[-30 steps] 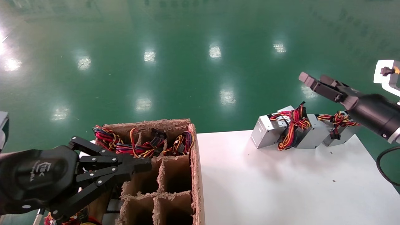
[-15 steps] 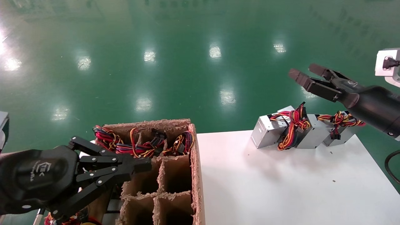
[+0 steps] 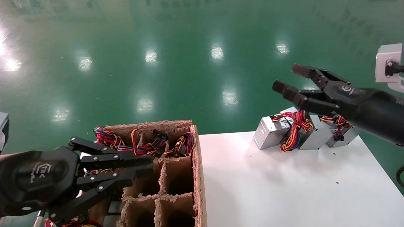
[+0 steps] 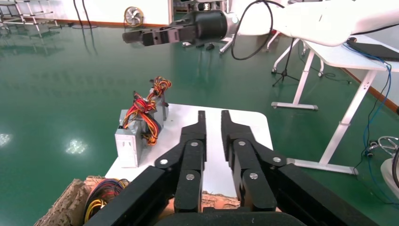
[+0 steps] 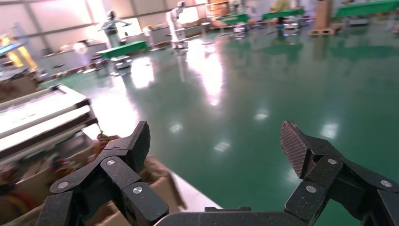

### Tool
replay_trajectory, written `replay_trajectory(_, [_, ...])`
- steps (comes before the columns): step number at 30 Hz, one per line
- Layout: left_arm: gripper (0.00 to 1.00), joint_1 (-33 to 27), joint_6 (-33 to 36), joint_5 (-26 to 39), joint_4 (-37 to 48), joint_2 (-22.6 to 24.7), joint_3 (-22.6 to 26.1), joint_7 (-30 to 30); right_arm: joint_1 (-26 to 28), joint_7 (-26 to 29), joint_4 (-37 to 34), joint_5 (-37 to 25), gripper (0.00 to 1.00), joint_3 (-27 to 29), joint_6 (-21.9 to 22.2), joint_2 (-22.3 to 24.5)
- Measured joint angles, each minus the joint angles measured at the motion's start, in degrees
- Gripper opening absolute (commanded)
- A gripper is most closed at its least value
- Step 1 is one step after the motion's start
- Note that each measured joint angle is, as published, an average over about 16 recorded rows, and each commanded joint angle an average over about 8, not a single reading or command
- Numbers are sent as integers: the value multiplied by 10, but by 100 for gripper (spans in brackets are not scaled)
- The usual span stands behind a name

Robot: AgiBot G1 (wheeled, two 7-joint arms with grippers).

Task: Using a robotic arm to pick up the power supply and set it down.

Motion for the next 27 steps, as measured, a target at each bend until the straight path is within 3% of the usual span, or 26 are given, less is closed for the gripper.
replay_trajectory(27, [100,0,0,0,0,0,0,0,-88,45,289,34,100,-3,-90,61])
